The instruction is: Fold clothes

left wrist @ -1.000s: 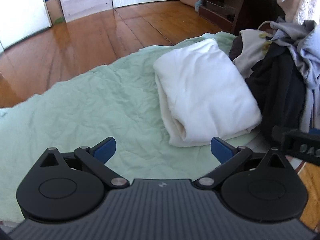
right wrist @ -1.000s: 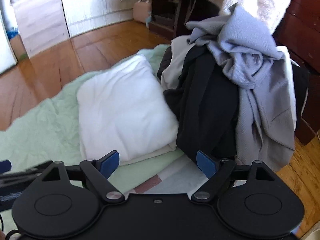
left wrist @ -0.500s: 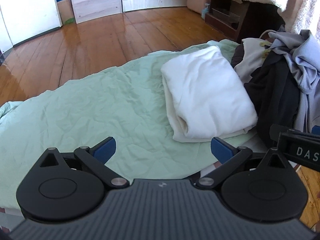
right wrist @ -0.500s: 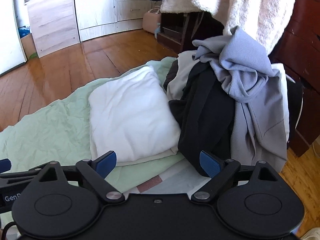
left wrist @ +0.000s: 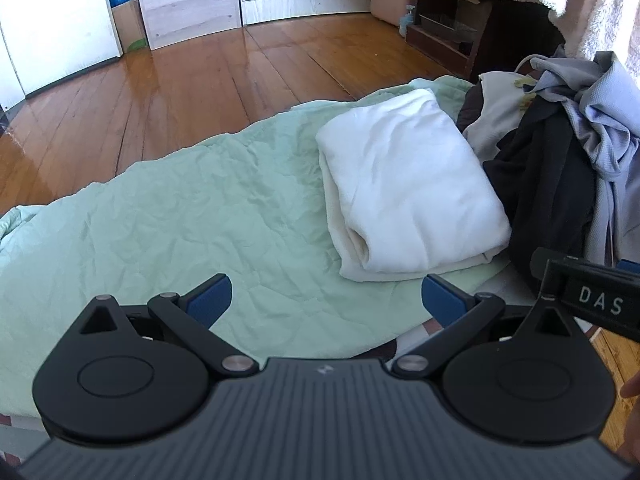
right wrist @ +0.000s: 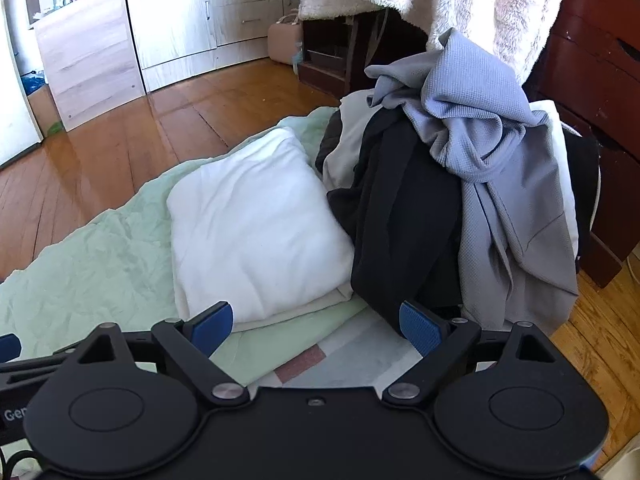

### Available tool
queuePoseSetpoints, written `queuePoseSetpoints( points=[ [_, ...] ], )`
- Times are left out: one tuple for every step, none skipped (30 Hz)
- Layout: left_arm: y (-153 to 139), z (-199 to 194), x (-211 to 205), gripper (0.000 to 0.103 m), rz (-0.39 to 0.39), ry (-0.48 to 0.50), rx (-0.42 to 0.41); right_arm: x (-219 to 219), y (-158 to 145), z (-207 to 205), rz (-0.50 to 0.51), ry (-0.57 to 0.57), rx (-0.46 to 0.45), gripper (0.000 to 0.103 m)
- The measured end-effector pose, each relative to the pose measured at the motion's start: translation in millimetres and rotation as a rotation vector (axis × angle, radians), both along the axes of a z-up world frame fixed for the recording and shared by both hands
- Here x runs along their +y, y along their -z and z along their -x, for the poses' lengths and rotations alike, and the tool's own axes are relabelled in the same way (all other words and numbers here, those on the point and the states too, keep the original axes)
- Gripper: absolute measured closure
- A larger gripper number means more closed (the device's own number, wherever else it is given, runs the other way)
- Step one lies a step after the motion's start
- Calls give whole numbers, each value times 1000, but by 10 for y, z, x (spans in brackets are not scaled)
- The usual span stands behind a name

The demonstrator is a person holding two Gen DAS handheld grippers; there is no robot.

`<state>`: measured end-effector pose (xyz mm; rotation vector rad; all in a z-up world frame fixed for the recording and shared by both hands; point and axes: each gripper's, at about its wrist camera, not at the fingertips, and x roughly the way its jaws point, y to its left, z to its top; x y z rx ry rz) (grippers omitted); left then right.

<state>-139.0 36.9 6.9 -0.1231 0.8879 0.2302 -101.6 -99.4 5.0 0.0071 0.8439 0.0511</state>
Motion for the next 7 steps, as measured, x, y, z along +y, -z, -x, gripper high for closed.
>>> queuePoseSetpoints(
  points=[
    [3, 1, 6, 0, 3, -5, 2, 3, 2, 0, 0, 0, 1, 10],
    [8, 5, 14, 0, 7, -8, 3, 6, 4, -3, -1, -1, 4, 10],
    [10, 10, 19, 0, 12, -8, 3, 4, 5, -8, -4, -4, 7, 10],
    [9, 17, 22, 0, 18, -5, 2, -3, 5, -15, -8, -9, 11, 10],
    [9, 24, 20, 0, 22, -2, 0, -10, 5, -22, -14, -11, 14, 10],
    [9, 30, 17, 0, 25, 0, -1, -15, 3, -25, -20, -8, 16, 10],
    [10, 30, 12, 0, 24, 0, -1, -17, 2, -26, -23, -4, 16, 10]
  ],
)
